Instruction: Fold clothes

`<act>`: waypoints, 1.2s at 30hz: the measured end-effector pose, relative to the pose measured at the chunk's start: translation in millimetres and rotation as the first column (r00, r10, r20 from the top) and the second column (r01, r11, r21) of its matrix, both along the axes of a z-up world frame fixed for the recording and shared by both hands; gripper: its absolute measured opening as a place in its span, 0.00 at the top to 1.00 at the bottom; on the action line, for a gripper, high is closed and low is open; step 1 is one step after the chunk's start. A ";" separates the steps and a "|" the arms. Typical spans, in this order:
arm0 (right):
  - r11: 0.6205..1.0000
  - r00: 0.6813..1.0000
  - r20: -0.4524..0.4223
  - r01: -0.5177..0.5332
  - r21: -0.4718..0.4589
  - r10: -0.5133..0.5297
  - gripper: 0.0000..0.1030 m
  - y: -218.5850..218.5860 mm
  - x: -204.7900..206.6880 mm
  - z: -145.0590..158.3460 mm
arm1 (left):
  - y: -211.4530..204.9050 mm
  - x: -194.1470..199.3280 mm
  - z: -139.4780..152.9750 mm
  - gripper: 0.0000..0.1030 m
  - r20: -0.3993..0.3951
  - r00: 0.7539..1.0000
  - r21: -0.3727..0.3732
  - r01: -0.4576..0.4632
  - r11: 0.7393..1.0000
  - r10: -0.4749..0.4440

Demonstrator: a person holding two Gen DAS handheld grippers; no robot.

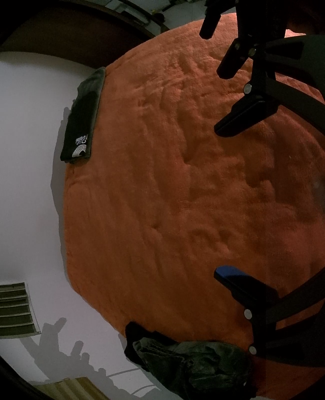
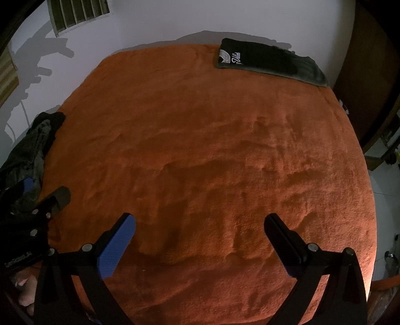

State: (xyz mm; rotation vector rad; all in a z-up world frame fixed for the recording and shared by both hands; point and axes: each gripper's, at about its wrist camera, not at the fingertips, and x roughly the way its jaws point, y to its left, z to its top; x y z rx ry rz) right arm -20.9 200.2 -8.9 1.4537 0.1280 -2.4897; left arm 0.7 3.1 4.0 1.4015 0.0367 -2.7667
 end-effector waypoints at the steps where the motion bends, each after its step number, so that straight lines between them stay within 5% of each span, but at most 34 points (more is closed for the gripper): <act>1: 1.000 1.000 0.003 0.000 0.002 0.000 0.00 -0.8 -0.7 1.0 | 0.0 0.1 0.5 0.01 -0.001 1.000 0.001 0.001 1.000 -0.001; 36: 1.000 0.999 -0.034 0.019 0.017 -0.018 0.00 8.0 -0.7 6.1 | 3.5 1.5 -11.9 0.01 0.030 1.000 -0.005 -0.006 1.000 0.007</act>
